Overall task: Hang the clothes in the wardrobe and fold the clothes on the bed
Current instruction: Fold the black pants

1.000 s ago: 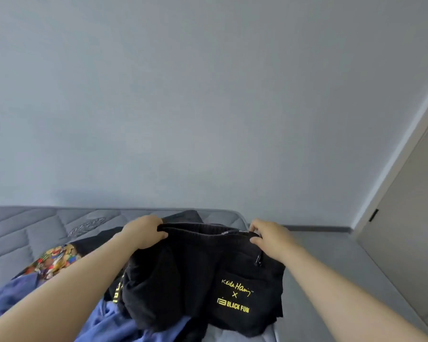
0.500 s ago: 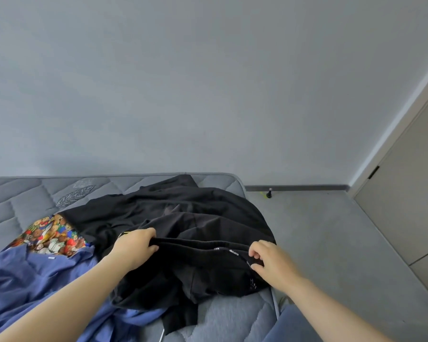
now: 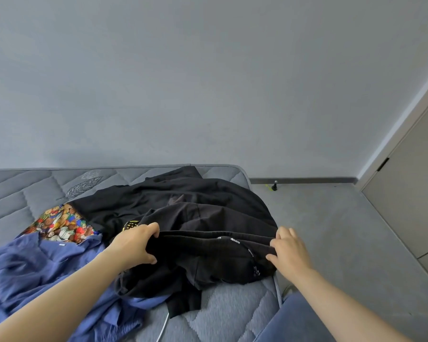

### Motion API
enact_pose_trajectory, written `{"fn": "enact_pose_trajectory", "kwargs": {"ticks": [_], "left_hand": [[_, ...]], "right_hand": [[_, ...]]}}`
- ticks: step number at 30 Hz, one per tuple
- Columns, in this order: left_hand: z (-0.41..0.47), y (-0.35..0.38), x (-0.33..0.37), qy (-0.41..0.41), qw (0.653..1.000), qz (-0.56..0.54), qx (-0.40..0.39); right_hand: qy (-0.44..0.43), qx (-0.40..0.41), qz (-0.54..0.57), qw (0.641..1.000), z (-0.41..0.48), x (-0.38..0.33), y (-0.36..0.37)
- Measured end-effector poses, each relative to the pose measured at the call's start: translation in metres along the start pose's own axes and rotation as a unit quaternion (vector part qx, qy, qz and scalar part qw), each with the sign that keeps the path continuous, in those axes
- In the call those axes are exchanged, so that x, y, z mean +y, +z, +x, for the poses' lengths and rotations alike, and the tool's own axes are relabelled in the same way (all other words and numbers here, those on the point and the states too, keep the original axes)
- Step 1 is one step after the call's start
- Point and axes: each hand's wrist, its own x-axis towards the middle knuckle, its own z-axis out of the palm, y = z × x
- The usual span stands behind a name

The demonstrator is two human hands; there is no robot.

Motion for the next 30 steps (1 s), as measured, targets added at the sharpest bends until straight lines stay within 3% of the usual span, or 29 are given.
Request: {"fn": "enact_pose_trajectory", "kwargs": {"ticks": [5,8,10,13,18,21,25,27,30], "left_hand": [[-0.002,-0.006,-0.01,-0.02,1.0,-0.012,0.014],[0.002,-0.017,-0.014,-0.051,0.995,-0.057,0.06],[0.008,-0.029,-0.015,-0.077,0.982,-0.117,0.124],[0.019,-0.06,-0.01,-0.13,0.94,-0.245,0.199],[0.036,-0.118,0.006,-0.201,0.9,-0.348,0.168],[0.035,-0.151,0.021,-0.211,0.818,-0.519,0.131],[0.03,-0.207,0.028,-0.16,0.715,-0.666,0.139],[0.029,-0.232,0.031,-0.138,0.69,-0.696,0.143],[0.03,-0.249,0.049,-0.135,0.654,-0.731,0.138]], "right_hand": [[0.058,-0.01,0.117,0.991,0.003,0.016,-0.019],[0.106,0.076,0.229,0.965,0.009,0.023,-0.043],[0.118,0.149,0.319,0.928,0.017,0.022,-0.063],[0.134,0.189,0.453,0.861,0.033,0.01,-0.099],[0.163,0.21,0.585,0.766,0.049,-0.005,-0.149],[0.197,0.2,0.642,0.713,0.053,-0.008,-0.179],[0.269,0.171,0.776,0.544,0.055,0.0,-0.237],[0.27,0.169,0.79,0.524,0.054,0.002,-0.261],[0.237,0.157,0.792,0.54,0.052,-0.01,-0.276]]}}
